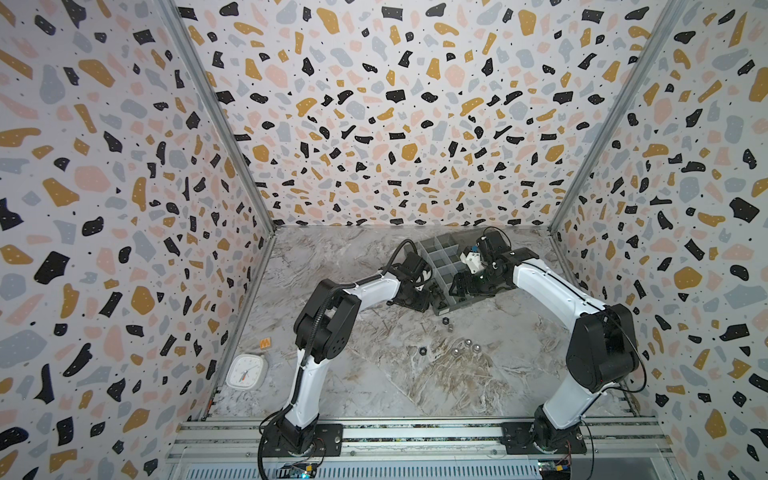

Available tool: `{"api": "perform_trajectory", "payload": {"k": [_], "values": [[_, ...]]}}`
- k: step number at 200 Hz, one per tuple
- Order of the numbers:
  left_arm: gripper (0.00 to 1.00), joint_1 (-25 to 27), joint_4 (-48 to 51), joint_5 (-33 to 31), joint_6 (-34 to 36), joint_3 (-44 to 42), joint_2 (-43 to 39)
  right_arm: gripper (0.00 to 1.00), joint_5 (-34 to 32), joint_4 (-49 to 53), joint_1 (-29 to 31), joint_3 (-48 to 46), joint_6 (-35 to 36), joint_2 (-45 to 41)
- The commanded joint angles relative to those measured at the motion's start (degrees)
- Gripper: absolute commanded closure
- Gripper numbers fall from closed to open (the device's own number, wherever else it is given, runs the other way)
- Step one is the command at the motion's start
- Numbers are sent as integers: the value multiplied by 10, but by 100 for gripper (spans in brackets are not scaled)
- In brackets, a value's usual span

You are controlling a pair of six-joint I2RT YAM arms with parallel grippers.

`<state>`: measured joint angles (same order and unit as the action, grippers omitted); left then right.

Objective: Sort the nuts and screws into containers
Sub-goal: 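Grasp the black nut with the left gripper and lift it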

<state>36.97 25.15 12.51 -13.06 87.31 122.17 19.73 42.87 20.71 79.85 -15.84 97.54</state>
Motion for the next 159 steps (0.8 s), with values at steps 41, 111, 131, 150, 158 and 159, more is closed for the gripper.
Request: {"api": "perform_trajectory", "payload": {"k": [41, 111, 131, 150, 158, 159], "values": [[53, -1, -19, 12, -6, 17, 16, 22, -4, 27, -9, 0, 7, -38], [82, 5, 7, 13, -7, 24, 16, 23, -1, 29, -28, -14, 18, -53], [82, 6, 23, 4, -6, 33, 5, 22, 1, 28, -30, -17, 20, -55], [83, 6, 44, -8, 0, 53, -6, 22, 1, 25, -32, -20, 20, -59], [83, 5, 54, -14, 3, 64, -9, 22, 1, 25, -32, -21, 19, -61], [83, 5, 56, -14, 3, 65, -9, 22, 1, 24, -32, -21, 19, -61]]}}
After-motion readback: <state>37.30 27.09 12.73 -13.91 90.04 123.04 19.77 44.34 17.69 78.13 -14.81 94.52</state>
